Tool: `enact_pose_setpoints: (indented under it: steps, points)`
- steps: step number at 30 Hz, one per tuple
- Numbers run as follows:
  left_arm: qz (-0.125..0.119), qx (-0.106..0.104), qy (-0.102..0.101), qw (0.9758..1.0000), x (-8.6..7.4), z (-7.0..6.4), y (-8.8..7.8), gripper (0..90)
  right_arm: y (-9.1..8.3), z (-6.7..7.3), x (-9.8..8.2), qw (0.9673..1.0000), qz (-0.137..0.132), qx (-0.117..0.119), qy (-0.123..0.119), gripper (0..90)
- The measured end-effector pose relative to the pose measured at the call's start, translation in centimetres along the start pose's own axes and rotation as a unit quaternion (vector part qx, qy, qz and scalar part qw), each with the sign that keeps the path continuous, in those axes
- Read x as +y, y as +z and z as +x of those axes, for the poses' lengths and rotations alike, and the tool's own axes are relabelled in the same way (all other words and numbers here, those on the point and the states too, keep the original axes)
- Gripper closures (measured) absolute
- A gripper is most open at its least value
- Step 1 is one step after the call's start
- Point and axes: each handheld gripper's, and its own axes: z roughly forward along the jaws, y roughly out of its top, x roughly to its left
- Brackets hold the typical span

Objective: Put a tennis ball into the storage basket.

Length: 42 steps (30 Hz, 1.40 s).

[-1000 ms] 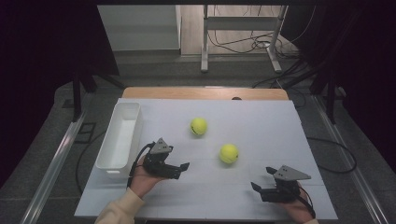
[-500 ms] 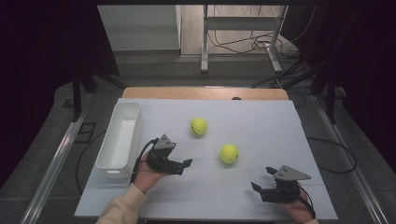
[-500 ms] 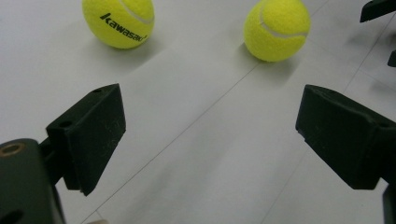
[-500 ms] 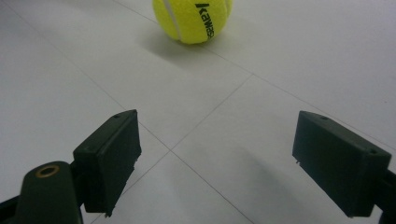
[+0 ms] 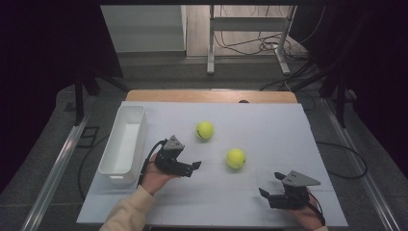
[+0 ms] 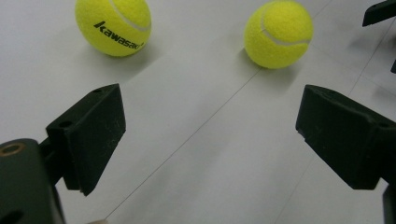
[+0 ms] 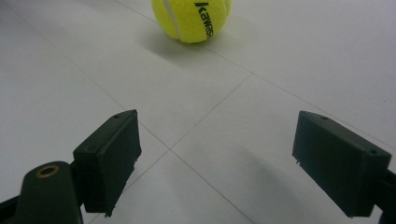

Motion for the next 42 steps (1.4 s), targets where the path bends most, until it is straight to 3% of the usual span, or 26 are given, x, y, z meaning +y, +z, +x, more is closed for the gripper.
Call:
enact_pose_setpoints:
  steps: [20, 42]
  points:
    - [0.006, -0.004, -0.01, 0.9999, 0.8, 0.8, 0.9, 9.2, 0.1, 0.0, 0.0, 1.0, 0.004, -0.002, -0.002, 15.5]
    - [0.007, 0.005, -0.008, 0.9999, 2.7, 1.4, 2.3, 8.9, -0.1, -0.2, -0.1, 1.0, -0.001, 0.0, 0.003, 15.5]
